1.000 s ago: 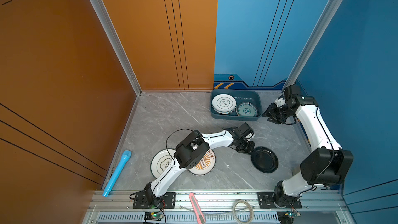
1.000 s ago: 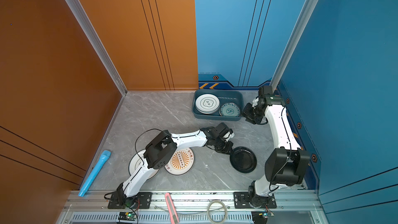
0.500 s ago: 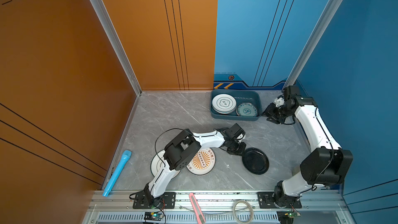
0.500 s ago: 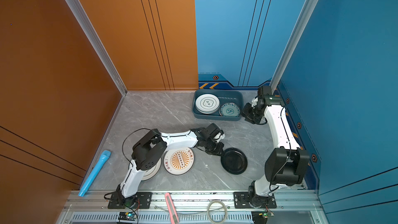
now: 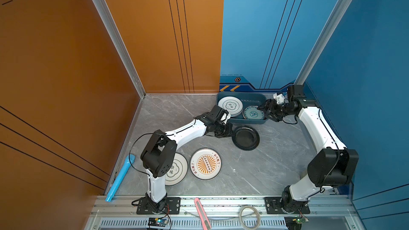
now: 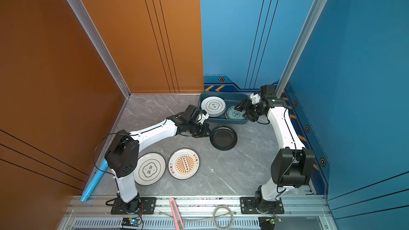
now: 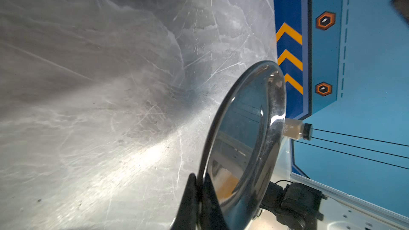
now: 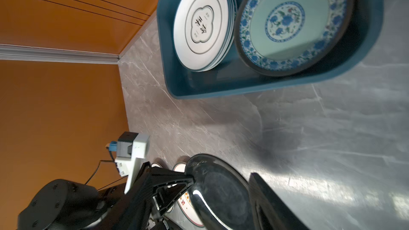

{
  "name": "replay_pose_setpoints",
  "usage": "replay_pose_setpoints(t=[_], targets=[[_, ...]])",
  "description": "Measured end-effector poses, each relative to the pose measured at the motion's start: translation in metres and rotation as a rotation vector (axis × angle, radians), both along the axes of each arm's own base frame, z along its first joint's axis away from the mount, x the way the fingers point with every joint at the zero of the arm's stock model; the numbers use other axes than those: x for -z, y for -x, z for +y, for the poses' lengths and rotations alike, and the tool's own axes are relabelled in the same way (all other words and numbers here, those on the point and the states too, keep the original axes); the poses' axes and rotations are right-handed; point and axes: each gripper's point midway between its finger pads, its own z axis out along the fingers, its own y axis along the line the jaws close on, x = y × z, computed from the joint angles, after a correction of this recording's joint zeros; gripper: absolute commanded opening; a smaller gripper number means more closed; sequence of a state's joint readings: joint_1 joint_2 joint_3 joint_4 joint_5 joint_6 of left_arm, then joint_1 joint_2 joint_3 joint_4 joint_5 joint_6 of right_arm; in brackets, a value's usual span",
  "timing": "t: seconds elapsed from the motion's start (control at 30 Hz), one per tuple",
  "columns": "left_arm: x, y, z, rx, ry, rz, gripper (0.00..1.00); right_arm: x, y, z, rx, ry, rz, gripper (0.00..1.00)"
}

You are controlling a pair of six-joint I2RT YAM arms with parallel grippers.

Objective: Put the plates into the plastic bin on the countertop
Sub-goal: 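Lift the black plate upright with the left gripper toward the right gripper, then grasp the black plate's edge with the right gripper while left releases it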

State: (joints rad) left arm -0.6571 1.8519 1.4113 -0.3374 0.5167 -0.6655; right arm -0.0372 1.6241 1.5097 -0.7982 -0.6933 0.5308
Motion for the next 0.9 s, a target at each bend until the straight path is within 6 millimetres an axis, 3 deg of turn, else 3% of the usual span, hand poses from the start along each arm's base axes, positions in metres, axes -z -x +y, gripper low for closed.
replay_pose_setpoints(t=[0.17, 0.37, 0.6, 0.9], targets=[[-0.014, -0.022, 0.029, -0.064, 0.018, -0.005, 0.0, 0.014, -0.017, 0.012, -0.043, -0.071, 0.018, 0.76], [-0.028, -0.049, 0.055, -0.126, 0.037, -0.002, 0.0, 0.013, -0.033, 0.035, -0.118, -0.135, -0.001, 0.76], [-0.048, -0.071, 0.048, -0.116, 0.094, -0.024, 0.0, 0.013, -0.031, 0.06, -0.198, -0.158, -0.012, 0.76], [-0.039, -0.08, 0.045, -0.11, 0.093, 0.017, 0.0, 0.023, -0.02, 0.076, -0.262, -0.158, -0.007, 0.72]])
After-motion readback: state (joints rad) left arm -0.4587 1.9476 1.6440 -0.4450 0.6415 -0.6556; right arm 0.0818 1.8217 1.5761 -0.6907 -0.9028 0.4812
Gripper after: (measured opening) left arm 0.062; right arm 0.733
